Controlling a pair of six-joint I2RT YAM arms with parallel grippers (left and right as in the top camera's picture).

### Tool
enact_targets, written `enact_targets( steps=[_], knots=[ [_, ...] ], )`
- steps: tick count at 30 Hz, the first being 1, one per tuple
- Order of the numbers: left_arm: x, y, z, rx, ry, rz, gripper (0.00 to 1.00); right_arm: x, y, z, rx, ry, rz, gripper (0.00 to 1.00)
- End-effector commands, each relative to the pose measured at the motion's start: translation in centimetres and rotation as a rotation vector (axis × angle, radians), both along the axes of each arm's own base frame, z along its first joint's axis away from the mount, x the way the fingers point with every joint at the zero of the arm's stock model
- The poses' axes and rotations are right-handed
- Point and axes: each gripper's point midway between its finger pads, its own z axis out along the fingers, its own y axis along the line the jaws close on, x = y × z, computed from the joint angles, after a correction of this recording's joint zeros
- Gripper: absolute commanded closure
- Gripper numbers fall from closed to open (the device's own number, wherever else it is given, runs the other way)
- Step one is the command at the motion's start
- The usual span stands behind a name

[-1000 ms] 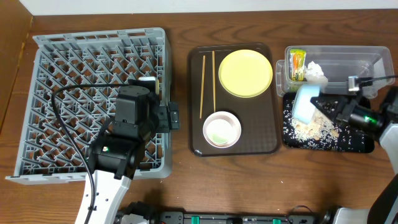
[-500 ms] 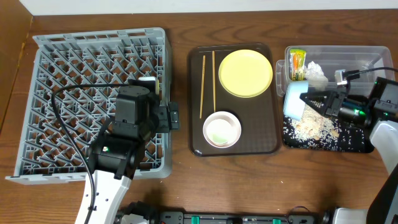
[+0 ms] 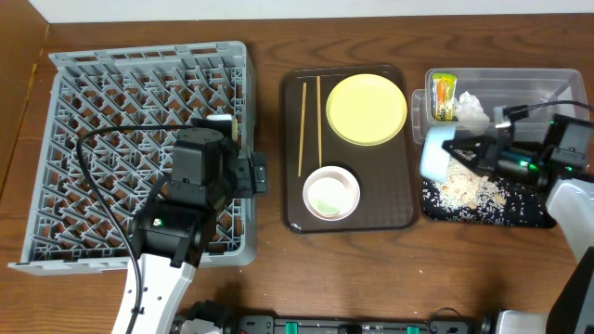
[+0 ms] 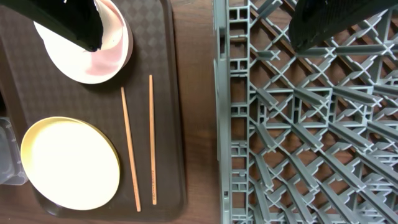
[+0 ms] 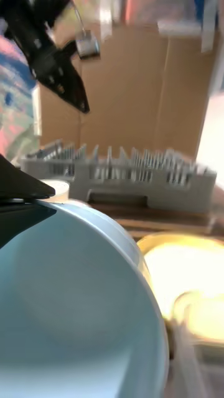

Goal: Sort waste into correct bins and load items into the dishwasher
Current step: 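Tip the blue bowl over the black tray to pour out the rice, then set the empty blue bowl back on the brown tray with the right gripper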

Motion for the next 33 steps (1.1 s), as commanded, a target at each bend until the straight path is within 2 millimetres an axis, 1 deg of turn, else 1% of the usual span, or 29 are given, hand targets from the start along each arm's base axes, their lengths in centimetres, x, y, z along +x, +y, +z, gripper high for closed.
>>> enact_targets(
  steps=[1, 4, 6, 7, 10, 14, 18, 20, 21, 22, 23, 24, 26, 27, 28, 29, 32, 33],
  knots=[
    [0.2, -0.1, 0.7, 0.007, -0.017, -0.011, 0.04, -0.3, 1.5, 1.1, -0.208, -0.099, -0.006, 0.98],
    [0.2, -0.1, 0.7, 0.007, -0.017, -0.011, 0.04, -1.2, 3.3, 2.6, -0.382, -0.217, 0.01, 0.99],
    [0.2, -0.1, 0.7, 0.007, -0.017, -0.011, 0.04, -2.0, 4.5, 3.0, -0.493, -0.264, 0.014, 0.99],
    [0.2, -0.1, 0.7, 0.007, -0.017, -0.011, 0.04, -2.6, 5.3, 2.9, -0.571, -0.277, 0.016, 0.99],
    [0.2, -0.1, 0.7, 0.007, -0.017, -0.011, 0.04, -4.2, 7.5, 1.3, -0.737, -0.284, 0.059, 0.99],
    [0.2, -0.1, 0.7, 0.007, -0.017, -0.011, 0.04, -4.9, 9.2, -1.2, -0.912, -0.292, 0.099, 0.99],
    [0.2, -0.1, 0.7, 0.007, -0.017, -0.011, 0.04, -5.3, 11.3, -3.4, -0.952, -0.29, 0.17, 0.99],
    [0.2, -0.1, 0.7, 0.007, -0.017, -0.011, 0.04, -5.2, 11.6, -4.5, -0.969, -0.272, 0.187, 0.98],
    [0.2, -0.1, 0.7, 0.007, -0.017, -0.011, 0.04, -5.0, 11.6, -5.0, -0.977, -0.26, 0.193, 0.94],
    [0.2, -0.1, 0.7, 0.007, -0.017, -0.011, 0.04, -4.9, 11.6, -5.2, -0.981, -0.25, 0.196, 0.86],
    [0.2, -0.1, 0.7, 0.007, -0.017, -0.011, 0.04, -4.8, 11.8, -5.3, -0.98, -0.249, 0.212, 0.76],
    [0.2, -0.1, 0.7, 0.007, -0.017, -0.011, 0.04, -4.8, 12.0, -5.1, -0.976, -0.257, 0.229, 0.67],
    [0.2, -0.1, 0.7, 0.007, -0.017, -0.011, 0.04, -4.8, 12.4, -4.1, -0.974, -0.271, 0.256, 0.49],
    [0.2, -0.1, 0.7, 0.007, -0.017, -0.011, 0.04, -4.6, 12.4, -3.3, -0.976, -0.268, 0.257, 0.45],
    [0.2, -0.1, 0.7, 0.007, -0.017, -0.011, 0.04, -4.6, 12.5, -2.6, -0.979, -0.268, 0.261, 0.42],
    [0.2, -0.1, 0.7, 0.007, -0.017, -0.011, 0.04, -4.4, 12.6, -1.5, -0.981, -0.27, 0.266, 0.41],
    [0.2, -0.1, 0.7, 0.007, -0.017, -0.011, 0.04, -4.0, 12.8, 1.8, -0.978, -0.28, 0.26, 0.39],
    [0.2, -0.1, 0.7, 0.007, -0.017, -0.011, 0.04, -3.9, 12.9, 2.5, -0.977, -0.287, 0.256, 0.39]
  ],
)
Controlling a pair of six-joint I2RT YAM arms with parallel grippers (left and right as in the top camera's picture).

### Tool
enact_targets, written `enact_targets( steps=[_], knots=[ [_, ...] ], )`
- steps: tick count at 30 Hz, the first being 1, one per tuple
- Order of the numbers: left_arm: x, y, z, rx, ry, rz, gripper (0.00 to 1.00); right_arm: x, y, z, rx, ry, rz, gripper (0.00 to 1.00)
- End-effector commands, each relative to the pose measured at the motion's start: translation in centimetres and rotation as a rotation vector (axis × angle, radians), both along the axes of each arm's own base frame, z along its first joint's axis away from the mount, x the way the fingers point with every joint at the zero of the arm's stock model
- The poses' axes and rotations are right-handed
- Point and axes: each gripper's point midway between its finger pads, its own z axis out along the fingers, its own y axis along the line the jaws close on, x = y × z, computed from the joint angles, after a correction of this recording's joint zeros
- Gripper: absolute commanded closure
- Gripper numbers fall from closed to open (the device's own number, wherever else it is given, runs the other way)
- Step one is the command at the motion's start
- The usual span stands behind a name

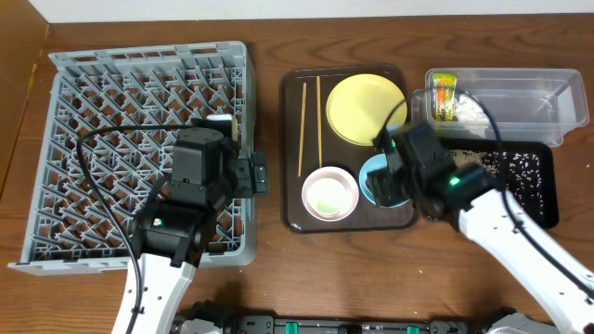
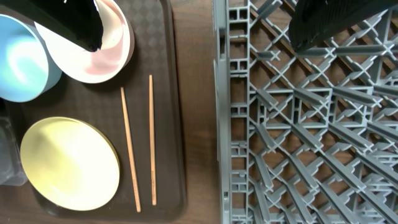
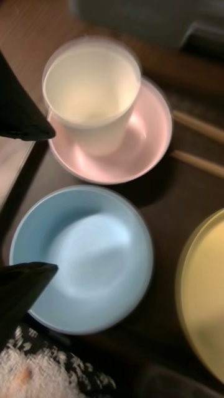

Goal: Sort waste into correct bins and load items into the dishwasher
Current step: 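Set the empty blue bowl back on the brown tray with the right gripper, then grasp the white cup from the pink bowl with the right gripper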

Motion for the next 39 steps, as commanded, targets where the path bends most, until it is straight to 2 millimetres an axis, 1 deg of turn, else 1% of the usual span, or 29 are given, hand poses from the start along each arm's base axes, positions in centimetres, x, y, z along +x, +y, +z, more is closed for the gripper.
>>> enact_targets(
  steps=[1, 4, 6, 7, 8, 9, 10, 14, 16, 18, 21, 35, 36, 39],
  knots=[
    [0.2, -0.1, 0.7, 0.007, -0.019, -0.011, 0.04, 1.4, 0.7, 4.4, 0.027, -0.083, 0.015, 0.38],
    [0.2, -0.1, 0.7, 0.007, -0.019, -0.011, 0.04, 2.5, 0.5, 6.7, 0.058, -0.112, -0.025, 0.34],
    [0.2, -0.1, 0.7, 0.007, -0.019, -0.011, 0.04, 3.8, -0.5, 8.0, 0.096, -0.125, -0.103, 0.26],
    [0.2, -0.1, 0.7, 0.007, -0.019, -0.011, 0.04, 4.2, -0.9, 8.3, 0.108, -0.128, -0.136, 0.21],
    [0.2, -0.1, 0.7, 0.008, -0.019, -0.01, 0.04, 5.0, -1.8, 8.8, 0.124, -0.134, -0.183, 0.09],
    [0.3, 0.1, 0.8, 0.016, -0.023, -0.008, 0.04, 5.7, -2.7, 9.0, 0.132, -0.143, -0.217, 0.03],
    [0.4, 0.1, 0.9, 0.018, -0.029, -0.004, 0.04, 6.2, -3.4, 9.1, 0.136, -0.146, -0.243, 0.01],
    [0.5, 0.1, 1.0, 0.017, -0.033, -0.004, 0.04, 7.4, -6.6, 9.0, 0.129, -0.147, -0.332, 0.01],
    [0.4, 0.1, 0.9, 0.017, -0.029, -0.004, 0.04, 7.5, -7.9, 8.7, 0.119, -0.132, -0.368, 0.01],
    [0.3, 0.1, 0.8, 0.018, -0.026, -0.004, 0.04, 7.4, -8.6, 8.4, 0.121, -0.112, -0.382, 0.01],
    [0.3, 0.1, 0.8, 0.019, -0.025, -0.004, 0.04, 7.2, -8.8, 8.2, 0.124, -0.095, -0.386, 0.01],
    [0.3, 0.1, 0.8, 0.019, -0.025, -0.004, 0.04, 6.8, -8.8, 7.9, 0.117, -0.077, -0.384, 0.01],
    [0.3, 0.1, 0.8, 0.019, -0.025, -0.004, 0.04, 6.8, -8.7, 8.0, 0.124, -0.08, -0.38, 0.01],
    [0.3, 0.1, 0.8, 0.018, -0.025, -0.004, 0.04, 6.1, -6.0, 8.6, 0.23, -0.043, -0.27, 0.01]
  ],
)
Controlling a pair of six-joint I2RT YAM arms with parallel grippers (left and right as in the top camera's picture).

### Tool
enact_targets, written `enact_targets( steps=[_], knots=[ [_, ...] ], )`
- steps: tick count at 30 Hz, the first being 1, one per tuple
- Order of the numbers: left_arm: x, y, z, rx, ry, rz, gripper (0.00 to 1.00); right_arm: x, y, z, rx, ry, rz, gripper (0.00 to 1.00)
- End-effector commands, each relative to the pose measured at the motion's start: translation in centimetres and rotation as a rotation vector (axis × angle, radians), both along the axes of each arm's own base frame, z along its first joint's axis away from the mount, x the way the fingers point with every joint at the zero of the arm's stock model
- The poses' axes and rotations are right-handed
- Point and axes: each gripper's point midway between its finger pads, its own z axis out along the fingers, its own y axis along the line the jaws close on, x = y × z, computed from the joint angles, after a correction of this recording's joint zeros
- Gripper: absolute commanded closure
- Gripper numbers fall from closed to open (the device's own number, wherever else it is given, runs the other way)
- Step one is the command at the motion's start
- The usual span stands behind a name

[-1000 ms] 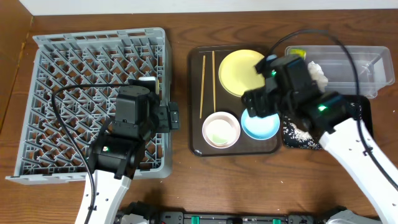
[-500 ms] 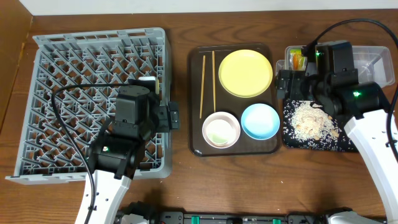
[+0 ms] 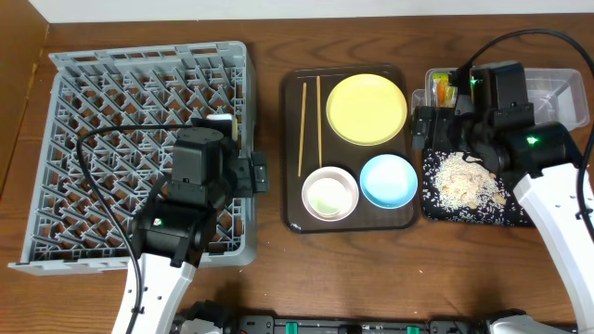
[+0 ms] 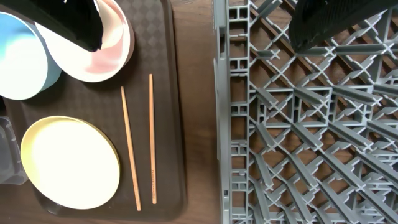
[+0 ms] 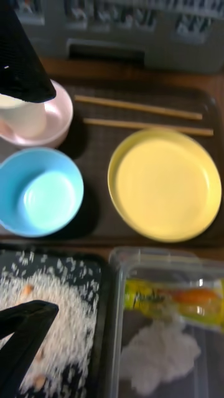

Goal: Sort waste into correct bins and load items into the dishwasher
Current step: 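Grasp the white cup from the pink bowl with the right gripper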

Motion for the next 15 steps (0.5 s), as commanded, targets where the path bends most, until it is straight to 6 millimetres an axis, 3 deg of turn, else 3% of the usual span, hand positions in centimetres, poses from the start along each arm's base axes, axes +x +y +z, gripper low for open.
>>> enact_targets(
  steps=[1, 4, 8, 12, 15],
  knots=[
    [0.3, 0.1, 0.8, 0.018, -0.022, -0.004, 0.04, -0.9, 3.5, 1.5, 0.131, -0.007, 0.149, 0.03],
    [0.3, 0.1, 0.8, 0.018, -0.022, -0.004, 0.04, -2.3, 5.9, 0.7, 0.115, 0.016, 0.283, 0.2],
    [-0.1, -1.1, 0.7, -0.036, -0.005, -0.053, 0.04, -4.5, 9.2, -2.0, 0.084, 0.116, 0.392, 0.24],
    [-1.1, -3.6, 0.6, -0.146, 0.033, -0.161, 0.02, -6.3, 12.4, -5.8, 0.048, 0.231, 0.483, 0.42],
    [-1.5, -3.7, 0.3, -0.149, 0.051, -0.164, 0.02, -7.0, 13.8, -8.1, 0.03, 0.29, 0.511, 0.46]
  ],
)
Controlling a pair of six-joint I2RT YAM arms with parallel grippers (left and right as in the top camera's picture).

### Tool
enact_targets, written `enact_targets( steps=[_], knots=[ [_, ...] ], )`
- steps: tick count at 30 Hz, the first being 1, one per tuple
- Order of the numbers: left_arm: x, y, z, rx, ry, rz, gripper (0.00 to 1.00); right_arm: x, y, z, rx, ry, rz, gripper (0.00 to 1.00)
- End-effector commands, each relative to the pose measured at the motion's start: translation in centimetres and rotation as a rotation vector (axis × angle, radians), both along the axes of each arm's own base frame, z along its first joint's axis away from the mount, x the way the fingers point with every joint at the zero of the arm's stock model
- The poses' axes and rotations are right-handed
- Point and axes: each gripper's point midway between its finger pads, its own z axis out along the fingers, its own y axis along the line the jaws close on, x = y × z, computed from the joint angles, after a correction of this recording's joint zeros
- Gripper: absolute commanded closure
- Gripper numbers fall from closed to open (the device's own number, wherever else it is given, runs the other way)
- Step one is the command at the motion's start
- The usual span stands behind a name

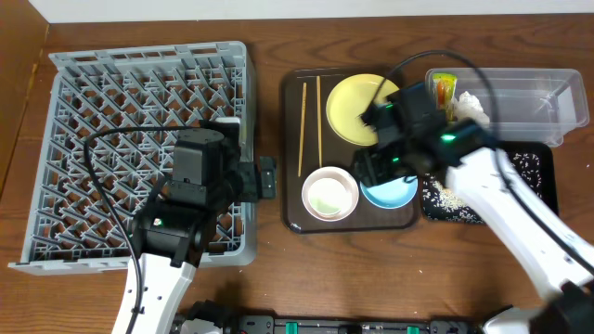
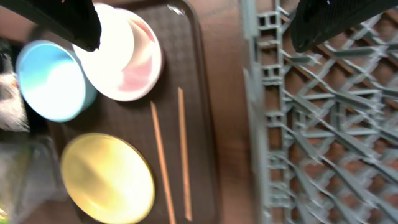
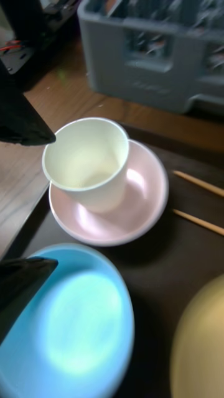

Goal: Sort waste into correct bins and load items into the dishwasher
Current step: 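Grasp the white cup from the pink bowl with the right gripper, then hand the white cup from the right gripper to the left gripper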

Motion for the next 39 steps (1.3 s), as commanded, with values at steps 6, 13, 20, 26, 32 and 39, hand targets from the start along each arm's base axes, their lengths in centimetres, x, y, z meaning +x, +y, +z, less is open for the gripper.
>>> enact_targets(
  steps=[6, 13, 20, 26, 32, 39],
  knots=[
    [-1.1, -1.1, 0.1, -0.072, 0.052, -0.023, 0.02, -1.3, 3.1, -5.1, -0.048, 0.114, 0.072, 0.48],
    [-1.1, -1.7, 0.4, -0.206, 0.099, 0.082, 0.02, -1.0, 3.4, -7.7, -0.074, 0.157, 0.059, 0.68],
    [-1.1, -3.1, 2.6, -0.446, 0.11, -0.012, 0.02, -0.1, 3.2, -5.5, -0.018, 0.12, 0.054, 0.99],
    [-1.8, -3.0, 5.4, -0.691, 0.116, -0.093, 0.02, 0.3, 3.5, 3.9, 0.299, -0.011, 0.197, 0.99],
    [-3.4, -4.4, 8.2, -0.858, 0.124, -0.239, 0.02, -1.0, 3.5, 13.4, 0.614, -0.2, 0.361, 0.99],
    [-5.8, -6.1, 10.8, -1.007, 0.153, -0.412, 0.01, -2.8, 5.1, 18.5, 0.894, -0.264, 0.576, 0.99]
  ],
)
